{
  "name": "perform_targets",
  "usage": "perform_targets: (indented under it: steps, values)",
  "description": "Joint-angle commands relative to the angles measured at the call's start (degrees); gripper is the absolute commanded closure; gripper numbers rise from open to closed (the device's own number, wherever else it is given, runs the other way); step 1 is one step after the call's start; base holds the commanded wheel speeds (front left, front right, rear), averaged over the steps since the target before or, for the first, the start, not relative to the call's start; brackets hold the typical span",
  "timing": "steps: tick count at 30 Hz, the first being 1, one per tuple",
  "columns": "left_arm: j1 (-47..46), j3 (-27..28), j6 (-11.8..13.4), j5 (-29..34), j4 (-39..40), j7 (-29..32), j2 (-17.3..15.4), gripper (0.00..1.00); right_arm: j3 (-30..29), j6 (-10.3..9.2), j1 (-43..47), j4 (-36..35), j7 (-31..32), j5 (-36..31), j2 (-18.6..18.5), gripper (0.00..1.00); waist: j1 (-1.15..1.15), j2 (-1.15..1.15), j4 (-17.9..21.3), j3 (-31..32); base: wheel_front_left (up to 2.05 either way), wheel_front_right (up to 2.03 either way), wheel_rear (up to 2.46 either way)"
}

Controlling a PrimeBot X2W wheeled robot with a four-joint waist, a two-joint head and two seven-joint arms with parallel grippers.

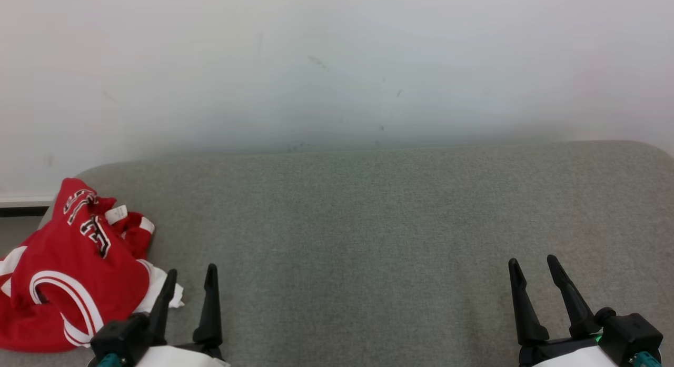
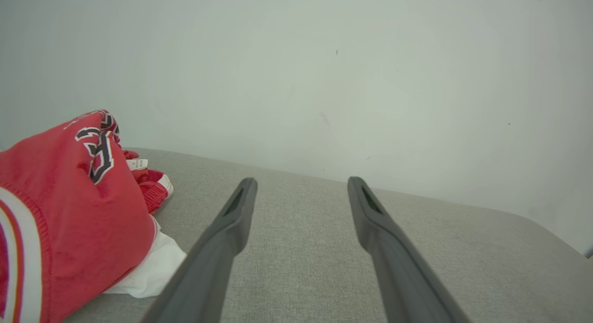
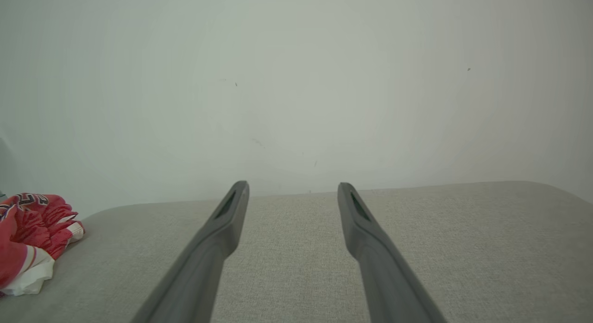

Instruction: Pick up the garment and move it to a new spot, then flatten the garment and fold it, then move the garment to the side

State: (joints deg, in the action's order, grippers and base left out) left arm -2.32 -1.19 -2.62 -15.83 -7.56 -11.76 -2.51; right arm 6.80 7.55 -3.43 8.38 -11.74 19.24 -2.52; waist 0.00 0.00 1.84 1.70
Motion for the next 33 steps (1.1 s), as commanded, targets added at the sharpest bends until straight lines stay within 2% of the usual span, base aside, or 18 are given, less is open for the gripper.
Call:
perform_targets:
  steps: [1,24,29,33]
  values:
    - [0.3,-0.1,0.2,1.8,0.4,-0.7,-0.5,0.0,0.2,-0.09,0.0,-0.4,-0.6,-1.9,-0.5,0.0,0.0,0.0,0.1,0.0,0.0,0.0,0.0]
    - [0.0,-0.7,0.6,10.2,-0.9,-3.1,-0.6,0.0,1.1,-0.11,0.3,-0.9,-3.1,-8.3,-0.6,0.0,0.0,0.0,0.8,0.3,0.0,0.0,0.0]
    - [-0.1,-0.9,0.7,11.1,-1.7,-3.6,-0.5,0.0,1.3,-0.12,0.2,-1.0,-3.6,-9.6,-0.6,0.0,0.0,0.0,0.8,0.4,0.0,0.0,0.0]
    - [-0.2,-0.9,0.7,9.6,-2.4,-3.4,-0.6,0.0,1.1,-0.12,0.3,-0.8,-3.5,-8.1,-0.6,0.0,0.0,0.0,0.7,0.4,0.0,0.0,0.0]
